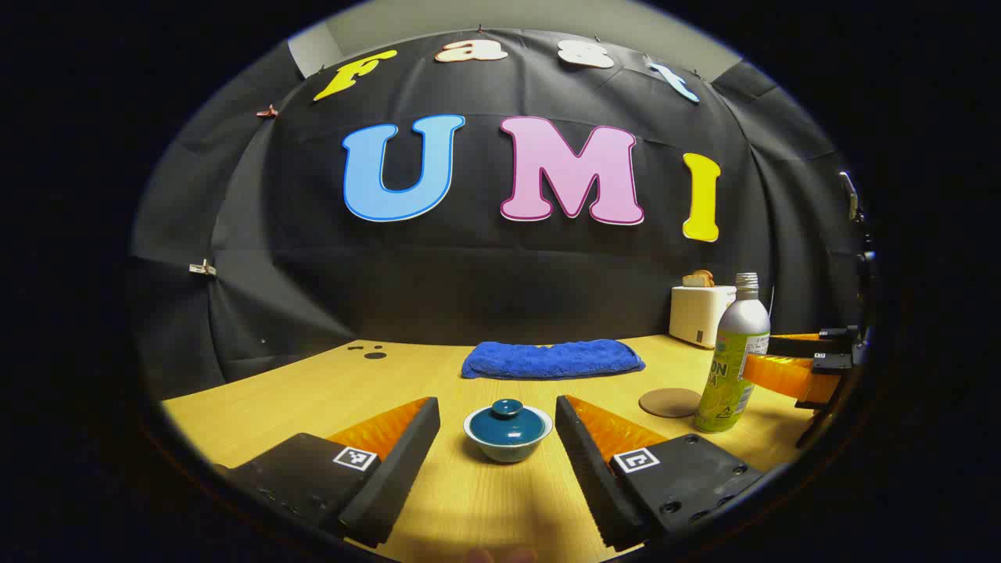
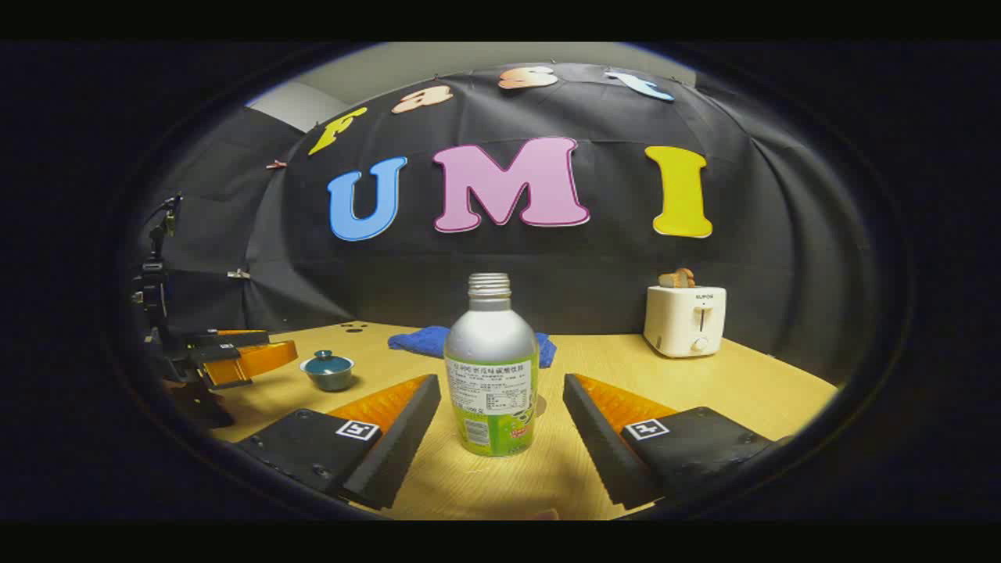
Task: Open the teacup lid with one hand, grasp the water bottle and pour water into the teacup with the other hand; after pouring, place the water bottle on the coaster and then close the teacup lid.
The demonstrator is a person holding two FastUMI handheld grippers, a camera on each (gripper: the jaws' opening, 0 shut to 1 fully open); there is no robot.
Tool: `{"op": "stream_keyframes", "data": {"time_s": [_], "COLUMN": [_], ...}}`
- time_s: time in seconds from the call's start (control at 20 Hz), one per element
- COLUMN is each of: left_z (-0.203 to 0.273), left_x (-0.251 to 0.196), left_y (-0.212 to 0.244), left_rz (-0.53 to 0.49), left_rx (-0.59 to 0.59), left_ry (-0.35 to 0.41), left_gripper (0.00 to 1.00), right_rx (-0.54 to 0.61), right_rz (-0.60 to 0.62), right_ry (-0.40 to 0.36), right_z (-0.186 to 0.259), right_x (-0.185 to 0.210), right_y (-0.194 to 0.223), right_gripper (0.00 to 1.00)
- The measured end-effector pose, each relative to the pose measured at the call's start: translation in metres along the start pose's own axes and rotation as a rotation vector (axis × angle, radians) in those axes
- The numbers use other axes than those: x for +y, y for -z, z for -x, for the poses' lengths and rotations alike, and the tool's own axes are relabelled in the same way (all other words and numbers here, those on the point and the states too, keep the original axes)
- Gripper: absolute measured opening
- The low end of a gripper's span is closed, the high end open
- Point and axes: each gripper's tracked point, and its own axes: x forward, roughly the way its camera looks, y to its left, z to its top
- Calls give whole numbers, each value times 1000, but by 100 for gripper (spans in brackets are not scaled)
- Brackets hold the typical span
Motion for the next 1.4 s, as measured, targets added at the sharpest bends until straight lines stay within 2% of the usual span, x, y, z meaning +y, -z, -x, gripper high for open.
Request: {"op": "stream_keyframes", "data": {"time_s": [0.9,1.2,1.4], "left_z": [-5,-31,-49], "left_x": [-4,-2,-13], "left_y": [-1,2,9], "left_rz": [-2,-14,-64], "left_rx": [-1,18,73], "left_ry": [1,18,66], "left_gripper": [94,92,88], "right_rx": [-2,-2,-2], "right_rz": [-1,-1,-1], "right_ry": [-5,-13,-17], "right_z": [-1,-1,-1], "right_x": [1,2,2], "right_y": [0,0,1], "right_gripper": [98,98,98]}}
